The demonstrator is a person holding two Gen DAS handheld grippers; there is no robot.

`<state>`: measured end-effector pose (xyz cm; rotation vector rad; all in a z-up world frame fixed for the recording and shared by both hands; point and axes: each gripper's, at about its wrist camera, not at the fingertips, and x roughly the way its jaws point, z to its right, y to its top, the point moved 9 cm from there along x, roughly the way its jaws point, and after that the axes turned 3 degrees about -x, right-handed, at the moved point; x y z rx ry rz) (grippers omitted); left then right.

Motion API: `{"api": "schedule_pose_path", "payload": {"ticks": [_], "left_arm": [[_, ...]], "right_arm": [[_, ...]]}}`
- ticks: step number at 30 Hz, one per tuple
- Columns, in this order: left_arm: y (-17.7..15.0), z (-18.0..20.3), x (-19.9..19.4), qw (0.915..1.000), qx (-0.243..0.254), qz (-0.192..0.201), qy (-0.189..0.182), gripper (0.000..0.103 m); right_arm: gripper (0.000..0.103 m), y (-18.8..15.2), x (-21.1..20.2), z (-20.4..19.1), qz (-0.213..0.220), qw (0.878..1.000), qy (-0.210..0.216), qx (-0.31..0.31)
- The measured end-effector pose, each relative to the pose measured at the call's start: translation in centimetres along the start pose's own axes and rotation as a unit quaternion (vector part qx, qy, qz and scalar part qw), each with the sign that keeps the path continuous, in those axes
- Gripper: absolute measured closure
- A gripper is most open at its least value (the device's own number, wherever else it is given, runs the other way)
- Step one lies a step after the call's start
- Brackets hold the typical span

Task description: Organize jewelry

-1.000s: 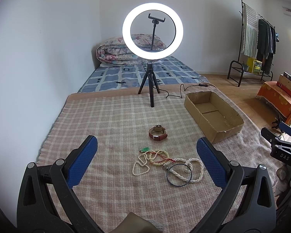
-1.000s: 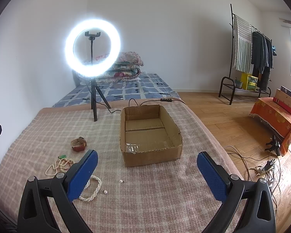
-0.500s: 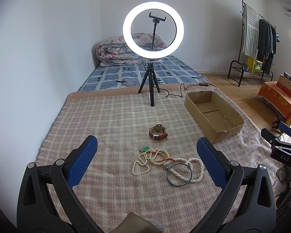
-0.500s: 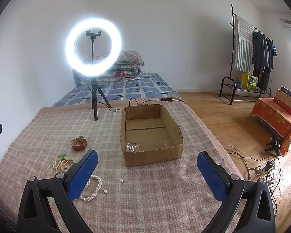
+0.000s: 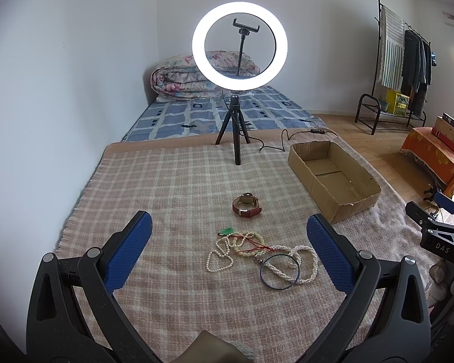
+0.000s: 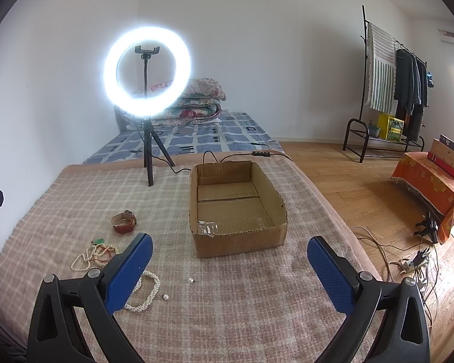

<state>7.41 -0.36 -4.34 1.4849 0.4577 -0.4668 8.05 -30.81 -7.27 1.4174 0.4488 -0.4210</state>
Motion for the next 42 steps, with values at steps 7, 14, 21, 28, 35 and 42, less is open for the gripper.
{"api": "schedule_pose_path", "payload": {"ticks": [7, 14, 21, 28, 35, 42], "left_arm": [[-0.7, -0.7, 0.4, 0.9999, -0.004, -0.005, 0.009, 0.000], [-0.3, -3.7, 2.1, 0.9993, -0.023, -0.019, 0.022, 0.000], [1.4, -6.9, 2.6, 0.9990, -0.027, -0.016, 0.032, 0.000], [2.2, -8.8, 4.2, 0.9990, -0.036, -0.026, 0.004, 0.000], [0.7, -9.1, 7.3, 0.9943, -0.067, -0.070, -0.044, 0.030], [-2.3, -7.9, 10.7, 0.9833, -0.081, -0.142, -0.081, 0.050]], "right_arm": [[0.000, -0.1, 0.2, -0.2, -0.004, 1.000, 0.001, -0.006], [0.000, -0.5, 1.0, -0.6, -0.018, 1.000, 0.016, -0.015], [0.000, -0.4, 1.8, -1.2, -0.014, 0.999, 0.035, -0.023], [0.001, -0.1, 3.4, -3.2, -0.015, 0.996, 0.055, -0.061], [0.007, -0.1, 5.2, -4.8, -0.030, 0.993, 0.084, -0.080], [0.012, -0.9, 6.0, -5.6, -0.057, 0.989, 0.112, -0.082]]}}
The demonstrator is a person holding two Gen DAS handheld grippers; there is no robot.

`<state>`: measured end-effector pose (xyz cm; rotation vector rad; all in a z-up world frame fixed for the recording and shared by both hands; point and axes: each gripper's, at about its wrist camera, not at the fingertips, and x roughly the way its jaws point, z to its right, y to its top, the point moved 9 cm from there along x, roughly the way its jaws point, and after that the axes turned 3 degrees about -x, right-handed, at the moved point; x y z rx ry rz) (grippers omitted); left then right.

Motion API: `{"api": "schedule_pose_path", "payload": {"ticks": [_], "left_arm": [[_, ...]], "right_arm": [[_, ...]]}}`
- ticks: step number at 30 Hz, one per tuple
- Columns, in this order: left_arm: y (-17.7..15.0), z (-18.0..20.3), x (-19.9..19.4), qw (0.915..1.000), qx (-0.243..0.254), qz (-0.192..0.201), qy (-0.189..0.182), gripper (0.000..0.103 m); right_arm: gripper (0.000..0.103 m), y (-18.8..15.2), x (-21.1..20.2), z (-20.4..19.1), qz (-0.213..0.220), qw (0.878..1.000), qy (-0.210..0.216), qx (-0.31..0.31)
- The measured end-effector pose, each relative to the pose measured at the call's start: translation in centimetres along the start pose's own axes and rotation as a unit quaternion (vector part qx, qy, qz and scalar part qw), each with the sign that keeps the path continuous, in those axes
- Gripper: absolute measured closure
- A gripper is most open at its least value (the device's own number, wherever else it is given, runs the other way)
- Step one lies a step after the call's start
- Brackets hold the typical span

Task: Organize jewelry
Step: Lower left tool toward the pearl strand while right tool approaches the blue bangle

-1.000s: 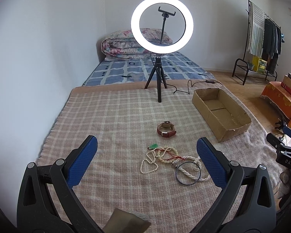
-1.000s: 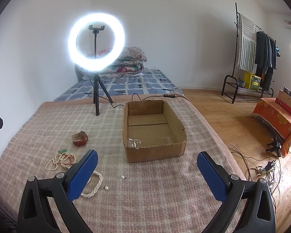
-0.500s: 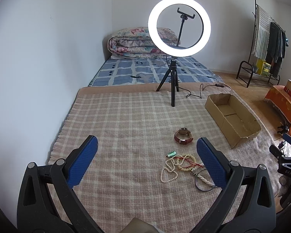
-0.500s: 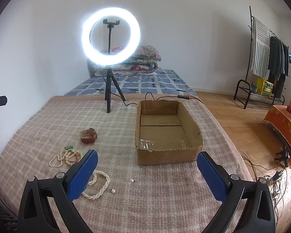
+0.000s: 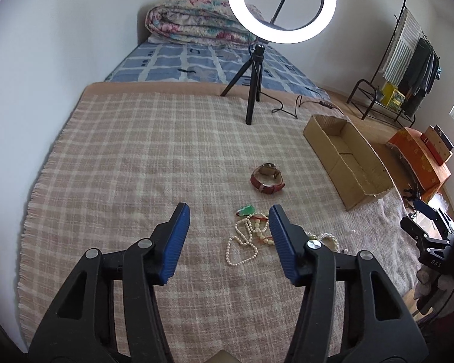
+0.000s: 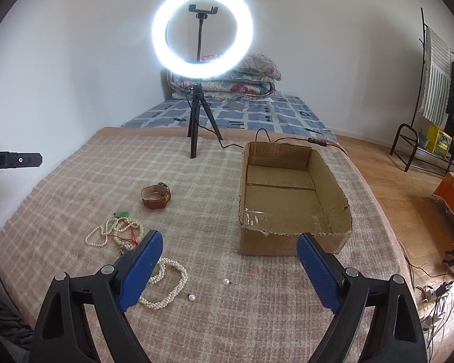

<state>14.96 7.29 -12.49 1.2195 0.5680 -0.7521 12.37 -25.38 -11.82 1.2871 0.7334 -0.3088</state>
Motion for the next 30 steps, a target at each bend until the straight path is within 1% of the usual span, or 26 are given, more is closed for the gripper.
{"api": "schedule_pose_path", "payload": {"ticks": [3, 5, 8, 11, 14, 15, 16, 21, 22, 25, 28, 30], "left_arm": [[-0.8, -0.1, 1.3, 0.9995, -0.013, -0.025, -0.011, 0.054], [-1.2, -0.1, 1.8, 0.9993, -0.011, -0.035, -0.009, 0.055], [-1.9, -0.2, 2.6, 0.9988, -0.006, -0.049, -0.008, 0.058], [-3.0, -0.4, 3.6, 0.9974, -0.010, -0.071, -0.013, 0.064], [-4.2, -0.3, 4.7, 0.9951, -0.015, -0.096, -0.019, 0.066], [-4.5, -0.4, 5.0, 0.9945, -0.016, -0.102, -0.019, 0.070], [-4.8, -0.3, 5.3, 0.9939, -0.014, -0.107, -0.019, 0.071], [-5.6, -0.4, 6.3, 0.9920, -0.016, -0.124, -0.018, 0.071], [-5.8, -0.4, 6.5, 0.9915, -0.019, -0.127, -0.020, 0.071], [-6.1, -0.5, 7.1, 0.9901, -0.025, -0.136, -0.021, 0.073], [-6.2, -0.6, 7.7, 0.9891, -0.029, -0.142, -0.024, 0.073], [-6.2, -0.7, 7.8, 0.9889, -0.029, -0.144, -0.023, 0.073]], "right_arm": [[0.013, -0.3, 0.5, -0.4, -0.010, 1.000, 0.009, 0.000], [0.013, -0.5, 0.8, -0.4, -0.015, 1.000, 0.015, 0.004], [0.015, -0.9, 1.2, -0.2, -0.024, 0.999, 0.020, 0.010], [0.019, -1.6, 1.7, 0.0, -0.042, 0.999, 0.026, 0.014], [0.024, -2.7, 2.4, 0.0, -0.067, 0.997, 0.042, 0.021], [0.027, -3.0, 2.6, -0.1, -0.074, 0.996, 0.047, 0.021], [0.030, -3.4, 2.8, -0.2, -0.081, 0.995, 0.051, 0.020], [0.038, -4.6, 3.5, -1.1, -0.106, 0.991, 0.076, 0.016], [0.042, -4.7, 3.7, -1.3, -0.109, 0.990, 0.084, 0.017], [0.048, -5.2, 4.3, -2.2, -0.123, 0.985, 0.116, 0.029], [0.052, -5.5, 4.8, -3.3, -0.136, 0.980, 0.141, 0.037], [0.053, -5.5, 5.0, -4.0, -0.140, 0.978, 0.152, 0.038]]}}
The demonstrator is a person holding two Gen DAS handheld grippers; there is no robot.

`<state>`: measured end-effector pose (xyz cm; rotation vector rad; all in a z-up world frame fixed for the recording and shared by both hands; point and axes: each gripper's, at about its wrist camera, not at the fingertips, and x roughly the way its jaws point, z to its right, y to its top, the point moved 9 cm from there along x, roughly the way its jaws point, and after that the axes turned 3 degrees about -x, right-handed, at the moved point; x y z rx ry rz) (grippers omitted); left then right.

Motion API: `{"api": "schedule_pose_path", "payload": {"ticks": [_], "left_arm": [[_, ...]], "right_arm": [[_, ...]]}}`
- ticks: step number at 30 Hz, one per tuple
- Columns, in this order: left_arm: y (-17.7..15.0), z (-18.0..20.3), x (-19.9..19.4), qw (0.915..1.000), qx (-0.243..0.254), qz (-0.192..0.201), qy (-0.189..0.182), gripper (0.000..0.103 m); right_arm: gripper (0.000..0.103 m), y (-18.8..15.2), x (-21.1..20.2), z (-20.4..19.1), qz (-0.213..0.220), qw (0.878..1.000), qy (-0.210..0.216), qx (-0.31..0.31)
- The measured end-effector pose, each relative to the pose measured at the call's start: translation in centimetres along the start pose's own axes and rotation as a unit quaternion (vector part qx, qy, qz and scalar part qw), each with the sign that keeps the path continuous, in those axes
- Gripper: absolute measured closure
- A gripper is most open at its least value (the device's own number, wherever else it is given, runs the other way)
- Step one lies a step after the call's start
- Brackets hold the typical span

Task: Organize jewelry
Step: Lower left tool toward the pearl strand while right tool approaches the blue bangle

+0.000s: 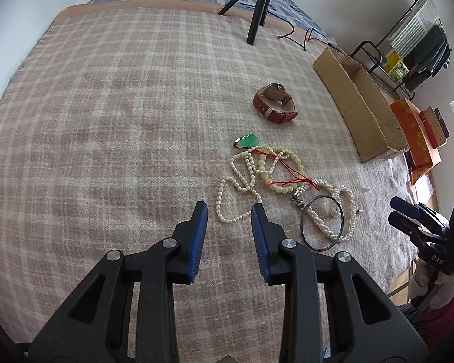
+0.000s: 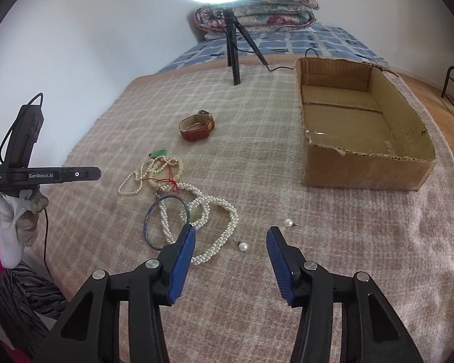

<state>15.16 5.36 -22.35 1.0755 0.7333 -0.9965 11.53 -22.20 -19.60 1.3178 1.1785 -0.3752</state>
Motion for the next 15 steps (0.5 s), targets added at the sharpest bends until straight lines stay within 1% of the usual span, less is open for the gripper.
{"api": "schedule_pose_path", "payload": {"ticks": [5, 9, 13, 15], "left_arm": [[0.0, -0.1, 0.8, 1.0000, -0.002, -0.009, 0.000, 0.073], [0.0, -0.3, 1.9, 0.9998, -0.005, -0.019, 0.004, 0.073], [0.3, -0.3, 2.9, 0.9996, -0.004, -0.029, 0.006, 0.073], [0.4, -0.2, 3.4, 0.9994, 0.000, -0.034, 0.013, 0.073]], "right_arm": [[0.055, 0.2, 0.3, -1.2, -0.002, 1.000, 0.016, -0.007], [0.061, -0.2, 1.4, -1.4, -0.019, 0.999, 0.035, 0.012], [0.063, -0.7, 2.6, -1.7, -0.038, 0.998, 0.047, 0.023], [0.064, -0.9, 3.0, -1.9, -0.044, 0.998, 0.048, 0.021]]}}
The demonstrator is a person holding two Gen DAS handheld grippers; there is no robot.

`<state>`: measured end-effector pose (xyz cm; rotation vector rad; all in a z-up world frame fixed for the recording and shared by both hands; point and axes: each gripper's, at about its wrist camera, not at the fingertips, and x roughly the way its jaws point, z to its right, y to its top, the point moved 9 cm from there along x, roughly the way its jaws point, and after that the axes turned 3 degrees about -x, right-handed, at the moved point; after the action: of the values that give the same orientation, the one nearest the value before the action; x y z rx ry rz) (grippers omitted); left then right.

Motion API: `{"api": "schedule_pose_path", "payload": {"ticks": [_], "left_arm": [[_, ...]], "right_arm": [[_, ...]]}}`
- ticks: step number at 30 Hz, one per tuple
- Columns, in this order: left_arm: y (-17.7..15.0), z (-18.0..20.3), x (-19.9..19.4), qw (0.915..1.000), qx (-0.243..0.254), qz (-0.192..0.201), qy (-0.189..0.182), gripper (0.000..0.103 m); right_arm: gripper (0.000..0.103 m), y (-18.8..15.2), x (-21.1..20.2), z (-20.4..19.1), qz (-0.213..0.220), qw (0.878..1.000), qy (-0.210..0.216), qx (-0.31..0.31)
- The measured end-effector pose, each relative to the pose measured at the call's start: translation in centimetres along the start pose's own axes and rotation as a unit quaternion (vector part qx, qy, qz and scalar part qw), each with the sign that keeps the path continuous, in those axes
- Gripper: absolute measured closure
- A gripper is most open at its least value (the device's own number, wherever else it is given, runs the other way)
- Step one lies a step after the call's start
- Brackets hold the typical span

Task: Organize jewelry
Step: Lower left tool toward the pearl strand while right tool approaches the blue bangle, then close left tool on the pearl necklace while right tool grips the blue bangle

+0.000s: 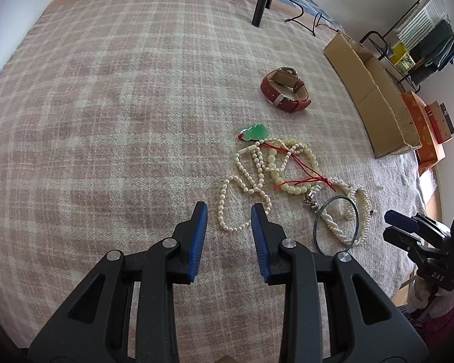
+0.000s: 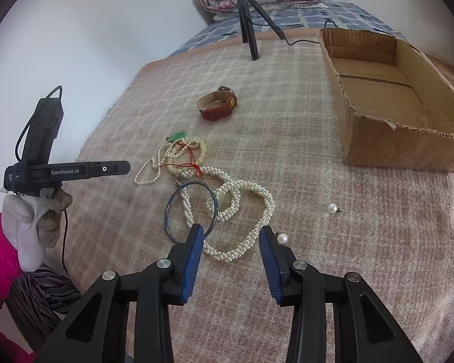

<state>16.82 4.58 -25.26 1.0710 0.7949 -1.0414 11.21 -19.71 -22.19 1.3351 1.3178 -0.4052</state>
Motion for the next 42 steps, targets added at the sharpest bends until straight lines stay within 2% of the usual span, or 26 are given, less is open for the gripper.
{"api": "schedule_pose_path", "payload": {"ticks": [4, 9, 25, 35, 40, 42], "left_arm": [[0.1, 0.0, 1.1, 0.9993, 0.017, -0.005, 0.032, 0.073], [0.6, 0.0, 2.5, 0.9986, 0.025, -0.011, 0.046, 0.073], [0.9, 0.5, 4.3, 0.9961, 0.054, -0.014, 0.069, 0.073], [0.7, 0.4, 4.3, 0.9956, 0.058, -0.009, 0.074, 0.073], [1.1, 0.4, 4.2, 0.9950, 0.060, 0.000, 0.080, 0.080], [1.4, 0.4, 4.2, 0.9950, 0.057, 0.005, 0.081, 0.091]], "right_arm": [[0.064, 0.0, 0.5, -0.2, -0.006, 1.000, 0.003, -0.003], [0.064, 0.2, 1.0, -0.5, -0.010, 1.000, 0.011, 0.001], [0.073, -0.1, 4.2, -1.0, -0.054, 0.997, 0.052, 0.036], [0.079, 0.1, 5.4, -1.1, -0.061, 0.995, 0.063, 0.052], [0.087, 0.1, 5.5, -1.0, -0.063, 0.995, 0.057, 0.049], [0.090, 0.1, 5.7, -1.2, -0.064, 0.996, 0.054, 0.044]]}}
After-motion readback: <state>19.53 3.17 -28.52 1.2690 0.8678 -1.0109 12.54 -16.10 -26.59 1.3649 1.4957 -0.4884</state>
